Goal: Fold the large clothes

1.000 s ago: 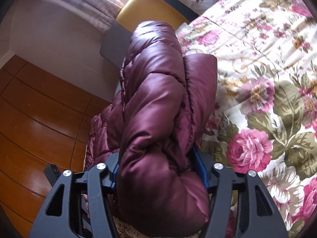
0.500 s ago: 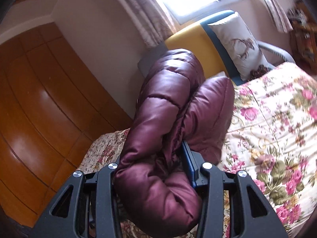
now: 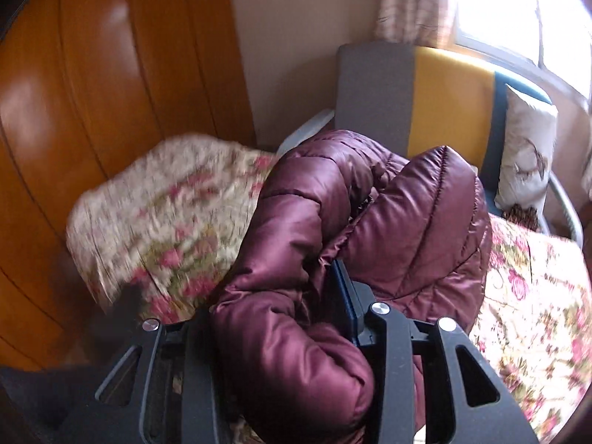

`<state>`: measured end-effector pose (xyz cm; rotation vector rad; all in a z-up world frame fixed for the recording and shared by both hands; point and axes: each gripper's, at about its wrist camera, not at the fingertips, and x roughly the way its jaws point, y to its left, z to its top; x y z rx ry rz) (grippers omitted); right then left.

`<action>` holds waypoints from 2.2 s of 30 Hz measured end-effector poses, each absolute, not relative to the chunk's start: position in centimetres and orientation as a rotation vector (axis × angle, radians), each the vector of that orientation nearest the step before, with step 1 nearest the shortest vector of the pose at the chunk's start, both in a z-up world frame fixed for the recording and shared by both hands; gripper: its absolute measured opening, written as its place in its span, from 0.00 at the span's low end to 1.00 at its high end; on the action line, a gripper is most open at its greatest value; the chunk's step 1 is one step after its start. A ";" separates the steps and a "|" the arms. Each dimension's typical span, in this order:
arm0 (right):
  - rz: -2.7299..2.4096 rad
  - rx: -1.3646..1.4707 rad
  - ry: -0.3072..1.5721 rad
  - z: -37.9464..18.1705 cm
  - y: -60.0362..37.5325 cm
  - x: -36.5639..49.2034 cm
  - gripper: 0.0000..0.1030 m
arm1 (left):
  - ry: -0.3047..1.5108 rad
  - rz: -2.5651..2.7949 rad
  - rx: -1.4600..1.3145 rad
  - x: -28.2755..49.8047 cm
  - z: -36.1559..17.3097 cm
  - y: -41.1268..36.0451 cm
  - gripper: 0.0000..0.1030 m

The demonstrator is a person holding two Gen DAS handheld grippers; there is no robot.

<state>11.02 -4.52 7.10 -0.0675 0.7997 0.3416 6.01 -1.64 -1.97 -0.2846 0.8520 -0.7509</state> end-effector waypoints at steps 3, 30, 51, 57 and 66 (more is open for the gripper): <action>0.350 -0.190 0.820 4.6 -0.1 10.7 0.35 | 0.810 -0.666 -0.370 6.5 -0.9 4.7 0.44; 0.466 -0.350 0.522 0.5 3.7 5.2 0.82 | 0.994 -0.918 -0.158 20.7 5.4 -6.2 0.30; 0.302 -0.092 0.669 -2.8 -4.4 9.6 0.67 | 0.975 -0.656 -0.251 16.9 1.9 3.7 0.23; 0.203 -0.288 0.598 -6.1 0.1 9.8 0.67 | 0.973 -0.432 -0.276 14.9 1.3 4.9 0.29; 0.396 -0.092 0.656 -3.1 -3.4 9.6 0.74 | 0.874 -0.277 -0.195 12.2 1.8 2.0 0.43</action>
